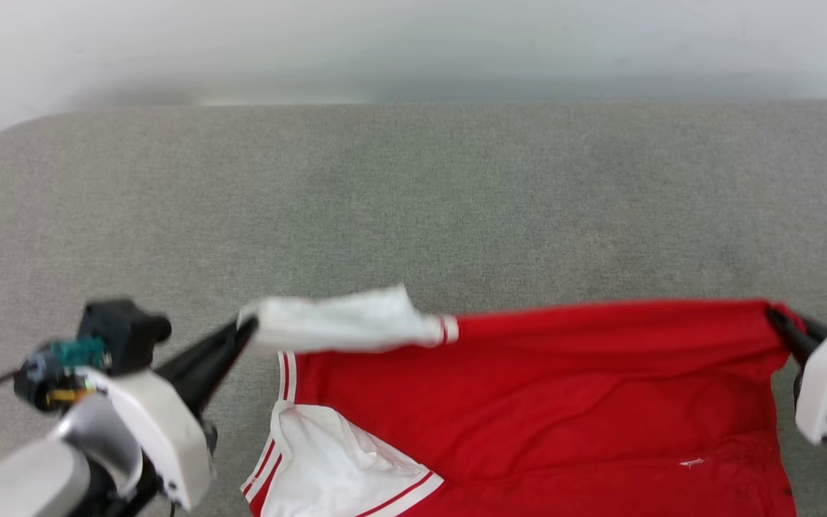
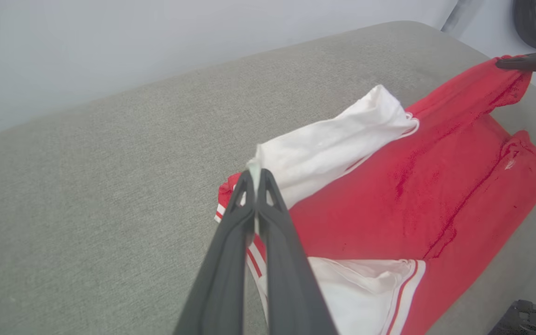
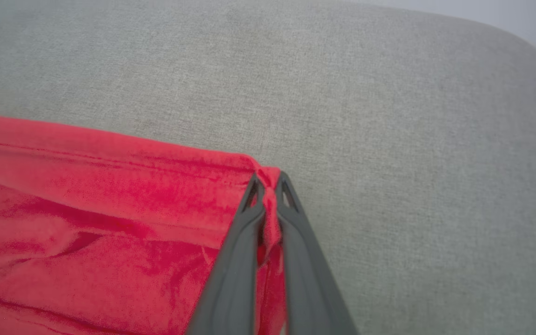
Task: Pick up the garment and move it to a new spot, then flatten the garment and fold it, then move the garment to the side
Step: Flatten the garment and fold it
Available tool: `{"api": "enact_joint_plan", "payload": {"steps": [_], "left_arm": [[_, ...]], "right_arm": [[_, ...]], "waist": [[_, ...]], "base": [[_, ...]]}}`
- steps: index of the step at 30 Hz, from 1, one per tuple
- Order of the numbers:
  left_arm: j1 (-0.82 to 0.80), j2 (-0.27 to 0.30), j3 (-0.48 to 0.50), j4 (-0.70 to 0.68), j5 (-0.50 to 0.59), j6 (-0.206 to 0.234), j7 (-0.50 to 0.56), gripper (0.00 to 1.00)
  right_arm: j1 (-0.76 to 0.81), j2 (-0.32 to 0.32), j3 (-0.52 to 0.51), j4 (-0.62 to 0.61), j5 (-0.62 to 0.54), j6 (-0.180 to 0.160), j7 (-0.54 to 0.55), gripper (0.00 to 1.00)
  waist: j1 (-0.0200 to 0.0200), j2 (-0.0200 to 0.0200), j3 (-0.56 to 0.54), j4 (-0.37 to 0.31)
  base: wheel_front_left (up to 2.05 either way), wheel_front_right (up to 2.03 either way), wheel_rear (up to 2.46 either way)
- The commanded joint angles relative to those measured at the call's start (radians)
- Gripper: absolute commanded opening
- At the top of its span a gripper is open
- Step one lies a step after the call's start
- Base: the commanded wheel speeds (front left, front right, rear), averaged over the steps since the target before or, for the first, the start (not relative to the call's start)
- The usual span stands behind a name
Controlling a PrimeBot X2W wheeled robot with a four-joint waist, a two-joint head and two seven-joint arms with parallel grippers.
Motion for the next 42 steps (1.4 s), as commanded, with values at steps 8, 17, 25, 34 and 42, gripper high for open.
{"api": "enact_joint_plan", "payload": {"steps": [8, 17, 25, 34, 42], "left_arm": [[0.167, 0.033, -0.055, -0.029, -0.031, 0.050, -0.019, 0.00], [0.230, -0.042, -0.140, 0.082, -0.048, 0.023, 0.012, 0.00], [0.194, -0.108, -0.200, 0.206, 0.017, -0.014, 0.026, 0.00], [0.186, -0.155, -0.230, 0.279, 0.054, -0.029, 0.003, 1.00], [0.212, -0.152, -0.132, 0.184, 0.034, 0.052, -0.141, 1.00]], "right_arm": [[0.199, 0.009, -0.038, -0.117, 0.004, -0.001, 0.011, 0.00], [0.281, -0.062, 0.043, -0.144, -0.019, -0.001, 0.051, 0.00], [0.271, -0.128, 0.153, -0.112, -0.048, -0.001, 0.057, 0.00], [0.211, -0.115, 0.230, -0.068, -0.016, -0.001, 0.028, 1.00], [0.248, -0.116, 0.136, -0.155, 0.050, -0.001, 0.057, 1.00]], "waist": [[0.0001, -0.0001, -0.020, 0.003], [0.0001, -0.0001, -0.011, -0.001], [0.0001, -0.0001, -0.009, -0.002], [0.0001, -0.0001, -0.041, -0.004], [0.0001, -0.0001, -0.116, 0.001]], "base": [[0.00, 0.00, 0.00], [0.00, 0.00, 0.00], [0.00, 0.00, 0.00], [0.00, 0.00, 0.00], [0.00, 0.00, 0.00]]}}
